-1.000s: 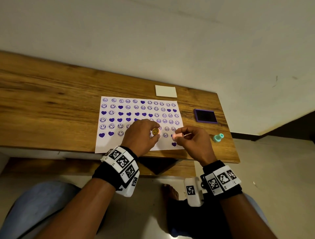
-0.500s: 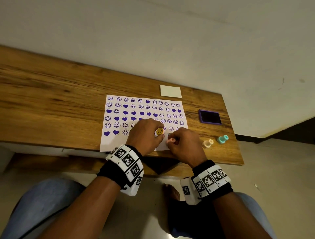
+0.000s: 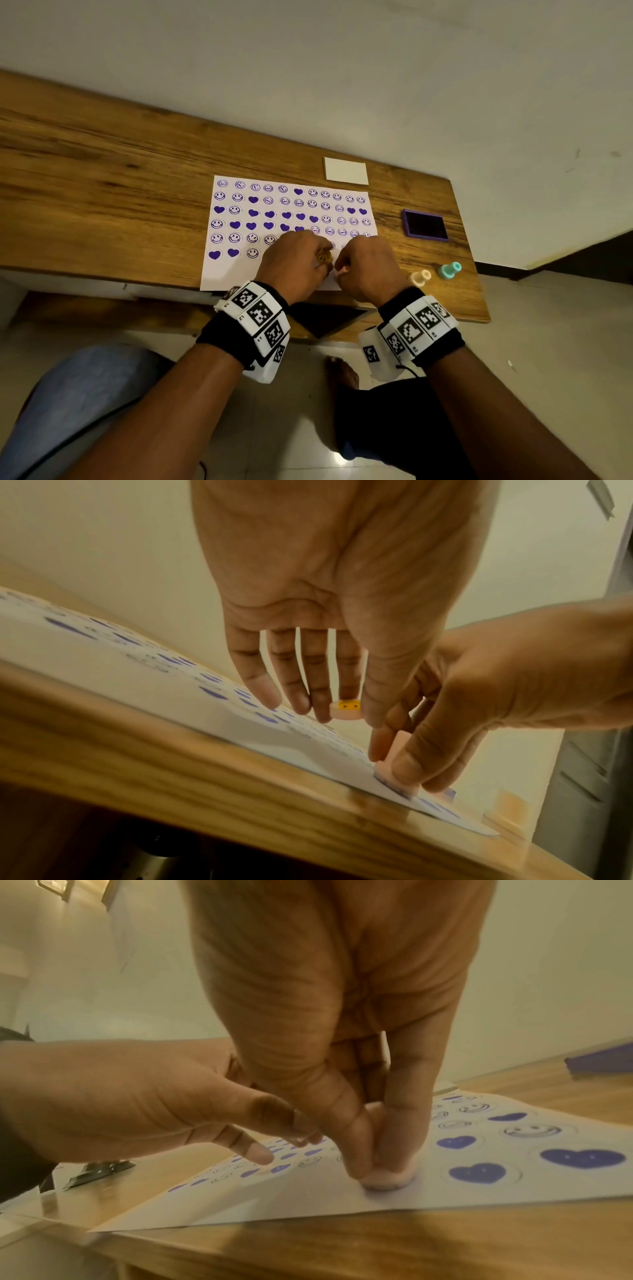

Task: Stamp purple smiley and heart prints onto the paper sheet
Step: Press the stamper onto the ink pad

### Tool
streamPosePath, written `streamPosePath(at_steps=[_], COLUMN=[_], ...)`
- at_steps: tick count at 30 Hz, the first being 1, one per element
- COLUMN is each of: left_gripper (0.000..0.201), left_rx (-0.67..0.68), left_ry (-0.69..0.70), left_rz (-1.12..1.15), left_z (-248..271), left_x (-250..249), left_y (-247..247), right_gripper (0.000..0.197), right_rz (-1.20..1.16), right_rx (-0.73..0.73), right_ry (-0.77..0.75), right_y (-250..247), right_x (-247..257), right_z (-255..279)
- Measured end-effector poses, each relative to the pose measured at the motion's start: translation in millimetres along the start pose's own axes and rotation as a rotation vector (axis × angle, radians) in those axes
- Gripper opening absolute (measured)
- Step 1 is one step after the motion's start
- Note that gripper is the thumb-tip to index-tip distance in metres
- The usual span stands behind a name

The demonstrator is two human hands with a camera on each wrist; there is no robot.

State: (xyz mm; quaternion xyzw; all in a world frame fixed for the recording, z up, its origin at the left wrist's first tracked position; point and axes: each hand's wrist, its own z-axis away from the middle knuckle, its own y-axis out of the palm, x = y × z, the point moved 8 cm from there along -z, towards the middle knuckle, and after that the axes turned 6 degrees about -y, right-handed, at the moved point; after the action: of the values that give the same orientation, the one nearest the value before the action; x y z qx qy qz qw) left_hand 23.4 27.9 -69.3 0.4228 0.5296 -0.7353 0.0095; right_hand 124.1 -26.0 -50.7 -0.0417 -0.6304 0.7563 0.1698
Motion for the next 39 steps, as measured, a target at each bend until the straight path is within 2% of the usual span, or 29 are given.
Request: streamPosePath(at_steps=[7,11,17,21,29,33,39], left_gripper=[0.033,0.024,0.035,0.036,0.037,0.036,0.033], left_rx=[-0.038,-0.035,-0.056,-0.079,-0.091,-0.102,-0.198], left_ry=[0.017,0.009,0.006,0.012,0.019,0.047,0.059], left_rz=[0.032,0.028,0.067,0.099,0.125,0.157,0.305], left_z=[0,1,4,4,1,1,1], left_x=[1,-2,-3,-2,0,-10,-7], left_y=[-7,-10,-19,-28,-22,-16,-22], right_gripper=[0.021,0.020,0.020,0.023,0.021,0.018,0.021], right_rz=[0.007,0.046,0.053,0.021,-0.329,-0.659,-1.045], right_rx=[0.066,0.094,0.087,0.049,-0.379,-0.401,-0.421], right_ry=[-0.031,-0.053,-0.050,-0.082,0.099,0.138,0.171], right_y=[-1,-7,-5,-7,-56,-31,-15], right_x=[6,14,15,11,-60,-75,-81], right_z=[-3,-1,0,4,42,45,37])
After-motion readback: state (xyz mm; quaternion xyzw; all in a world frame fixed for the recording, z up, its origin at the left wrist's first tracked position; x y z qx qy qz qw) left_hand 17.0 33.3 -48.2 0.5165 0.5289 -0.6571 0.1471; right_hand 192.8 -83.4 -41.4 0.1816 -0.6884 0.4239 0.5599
